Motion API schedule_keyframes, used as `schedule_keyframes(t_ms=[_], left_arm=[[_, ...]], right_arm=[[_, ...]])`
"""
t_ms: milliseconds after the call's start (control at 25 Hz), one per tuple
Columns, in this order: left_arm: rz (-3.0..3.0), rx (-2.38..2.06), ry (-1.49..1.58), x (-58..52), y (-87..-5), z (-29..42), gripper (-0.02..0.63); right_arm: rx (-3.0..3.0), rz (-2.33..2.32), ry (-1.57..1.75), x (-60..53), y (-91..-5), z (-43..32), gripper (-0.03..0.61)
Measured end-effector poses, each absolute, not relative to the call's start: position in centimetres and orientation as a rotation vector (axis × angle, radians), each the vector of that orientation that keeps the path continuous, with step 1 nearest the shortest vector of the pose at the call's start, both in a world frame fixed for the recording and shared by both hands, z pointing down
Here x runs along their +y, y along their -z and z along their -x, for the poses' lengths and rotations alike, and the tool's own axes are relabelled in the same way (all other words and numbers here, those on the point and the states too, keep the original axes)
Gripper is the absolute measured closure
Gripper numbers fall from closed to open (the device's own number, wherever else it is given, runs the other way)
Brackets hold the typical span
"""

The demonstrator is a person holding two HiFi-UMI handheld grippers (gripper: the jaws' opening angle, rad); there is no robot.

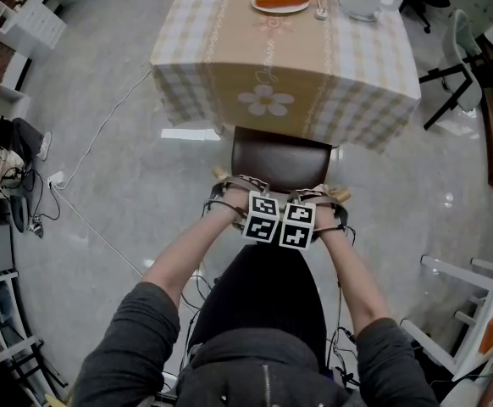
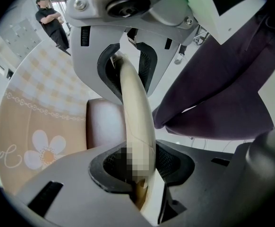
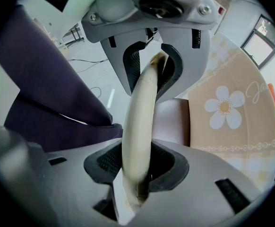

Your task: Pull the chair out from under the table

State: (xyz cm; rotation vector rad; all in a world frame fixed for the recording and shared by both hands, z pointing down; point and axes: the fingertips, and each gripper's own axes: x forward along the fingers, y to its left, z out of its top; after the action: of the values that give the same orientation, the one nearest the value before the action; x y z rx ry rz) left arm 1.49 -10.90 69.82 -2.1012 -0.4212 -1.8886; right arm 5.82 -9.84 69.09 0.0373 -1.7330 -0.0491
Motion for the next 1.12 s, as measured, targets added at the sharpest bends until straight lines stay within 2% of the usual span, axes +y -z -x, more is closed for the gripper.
schedule_keyframes(t_ms=[1120], left_arm=[[2.101, -0.424, 1.864, -2.4, -70.0, 0.5, 0.472]], right_arm=[[-1.713, -0.058, 0.033, -1.2, -69.3, -3.8, 0.443]])
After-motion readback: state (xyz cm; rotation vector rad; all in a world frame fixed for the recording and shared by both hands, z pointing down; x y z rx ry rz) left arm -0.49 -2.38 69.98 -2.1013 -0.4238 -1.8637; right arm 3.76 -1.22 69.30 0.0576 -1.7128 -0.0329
